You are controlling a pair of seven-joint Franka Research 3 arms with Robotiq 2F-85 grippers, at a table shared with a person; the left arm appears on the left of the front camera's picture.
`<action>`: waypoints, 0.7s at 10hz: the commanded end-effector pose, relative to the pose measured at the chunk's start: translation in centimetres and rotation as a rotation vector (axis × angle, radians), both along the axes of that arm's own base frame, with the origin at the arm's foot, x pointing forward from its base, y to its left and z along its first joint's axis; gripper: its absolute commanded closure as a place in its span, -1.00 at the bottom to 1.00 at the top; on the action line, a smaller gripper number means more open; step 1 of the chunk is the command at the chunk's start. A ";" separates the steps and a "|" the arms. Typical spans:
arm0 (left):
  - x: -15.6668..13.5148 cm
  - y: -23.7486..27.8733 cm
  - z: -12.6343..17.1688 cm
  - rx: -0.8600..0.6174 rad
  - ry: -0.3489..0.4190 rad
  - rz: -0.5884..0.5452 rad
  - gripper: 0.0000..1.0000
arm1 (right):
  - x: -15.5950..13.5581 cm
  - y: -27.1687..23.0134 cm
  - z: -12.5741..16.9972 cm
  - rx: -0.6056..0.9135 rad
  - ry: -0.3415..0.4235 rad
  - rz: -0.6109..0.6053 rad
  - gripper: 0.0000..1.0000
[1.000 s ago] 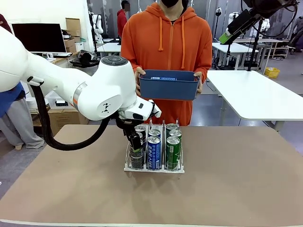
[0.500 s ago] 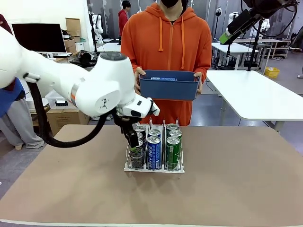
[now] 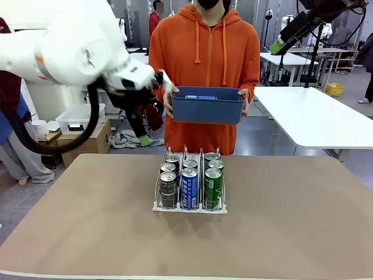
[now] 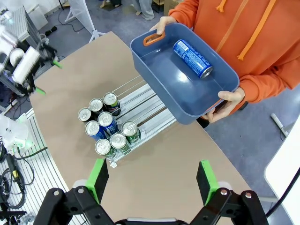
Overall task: Fill the beverage cans into the dispenser.
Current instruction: Pick up the Ionic drink handed by the human.
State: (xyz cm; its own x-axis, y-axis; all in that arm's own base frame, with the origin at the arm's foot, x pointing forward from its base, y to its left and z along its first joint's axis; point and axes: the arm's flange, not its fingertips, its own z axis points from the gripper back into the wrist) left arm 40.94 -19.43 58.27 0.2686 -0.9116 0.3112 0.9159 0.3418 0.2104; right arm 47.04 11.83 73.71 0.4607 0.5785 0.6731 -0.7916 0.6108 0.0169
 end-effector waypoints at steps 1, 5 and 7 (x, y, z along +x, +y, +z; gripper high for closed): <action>0.5 2.7 4.0 -0.101 -0.006 -0.045 -1.00 | 0.0 0.0 -0.1 -0.003 0.000 0.003 -1.00; 0.2 6.1 13.6 -0.158 -0.114 0.006 -1.00 | 0.0 0.0 -0.1 -0.003 0.000 0.003 -1.00; -0.5 6.8 16.5 -0.227 -0.154 0.110 -1.00 | 0.0 0.0 -0.1 -0.003 0.000 0.003 -1.00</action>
State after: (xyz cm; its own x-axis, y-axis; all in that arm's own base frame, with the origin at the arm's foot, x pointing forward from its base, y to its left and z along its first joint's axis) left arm 40.66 -12.35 74.80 0.2473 -0.8254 0.5075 0.8560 0.4316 0.2847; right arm 47.04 11.84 73.71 0.4606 0.5787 0.6730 -0.7917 0.6107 0.0168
